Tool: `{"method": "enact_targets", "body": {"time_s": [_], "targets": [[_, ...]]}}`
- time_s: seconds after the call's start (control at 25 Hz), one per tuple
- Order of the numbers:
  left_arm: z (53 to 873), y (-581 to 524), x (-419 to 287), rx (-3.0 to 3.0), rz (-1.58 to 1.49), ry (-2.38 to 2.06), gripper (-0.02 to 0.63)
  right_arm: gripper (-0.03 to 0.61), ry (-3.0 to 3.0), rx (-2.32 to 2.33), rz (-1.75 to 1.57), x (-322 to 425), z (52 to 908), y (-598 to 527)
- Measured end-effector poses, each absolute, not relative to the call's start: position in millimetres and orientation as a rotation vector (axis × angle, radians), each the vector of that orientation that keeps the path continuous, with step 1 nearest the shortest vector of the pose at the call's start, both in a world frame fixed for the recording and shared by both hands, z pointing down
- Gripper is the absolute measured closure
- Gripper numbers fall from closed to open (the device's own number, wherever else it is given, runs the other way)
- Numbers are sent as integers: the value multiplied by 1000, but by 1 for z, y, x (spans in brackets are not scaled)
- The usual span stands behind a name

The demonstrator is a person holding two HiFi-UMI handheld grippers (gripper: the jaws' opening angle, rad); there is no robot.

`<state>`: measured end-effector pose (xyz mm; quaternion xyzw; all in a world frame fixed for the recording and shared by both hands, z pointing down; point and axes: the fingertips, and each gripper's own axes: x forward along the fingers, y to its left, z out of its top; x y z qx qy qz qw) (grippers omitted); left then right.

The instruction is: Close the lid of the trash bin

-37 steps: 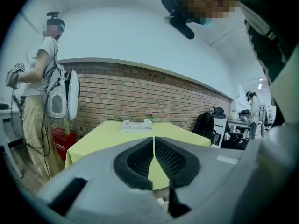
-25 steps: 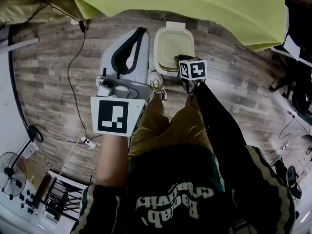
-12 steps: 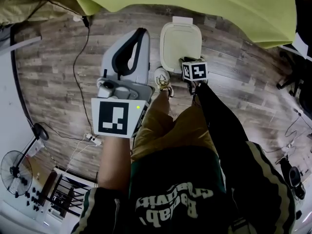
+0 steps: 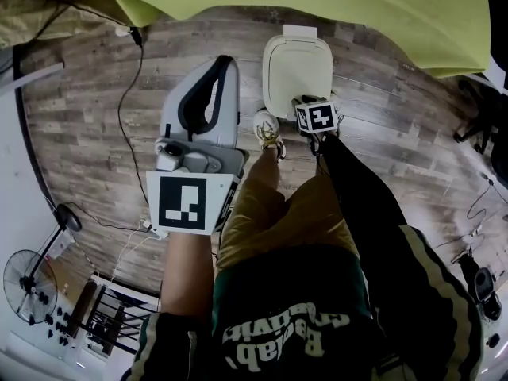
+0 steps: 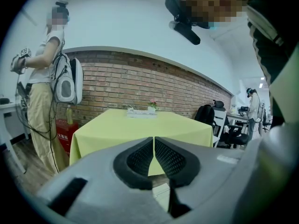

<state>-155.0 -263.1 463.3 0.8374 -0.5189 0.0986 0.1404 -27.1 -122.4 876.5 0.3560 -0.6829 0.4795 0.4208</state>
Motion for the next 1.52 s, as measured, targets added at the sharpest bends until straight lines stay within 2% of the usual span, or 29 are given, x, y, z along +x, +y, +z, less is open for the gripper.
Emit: {"method": "enact_targets", "body": {"time_s": [0.32, 0.56, 0.68, 0.8, 1.12, 1.2, 1.52], "targets": [[481, -252, -161, 2401, 306, -1474, 595, 425, -1687, 944, 1164, -29, 892, -116], [485, -251, -166, 2389, 302, -1474, 595, 440, -1674, 985, 1140, -30, 893, -116], [488, -252, -163, 2396, 296, -1465, 595, 402, -1674, 996, 1164, -32, 897, -117], [495, -249, -156, 2401, 308, -1442, 595, 472, -1682, 1000, 1122, -29, 901, -119], [503, -245, -150, 2375, 299, -1432, 595, 482, -1704, 965, 1108, -28, 902, -117], [503, -245, -147, 2372, 296, -1435, 595, 464, -1732, 950, 1111, -30, 900, -117], [488, -253, -136, 2376, 242, -1473, 595, 471, -1837, 968, 1072, -26, 862, -136]]}}
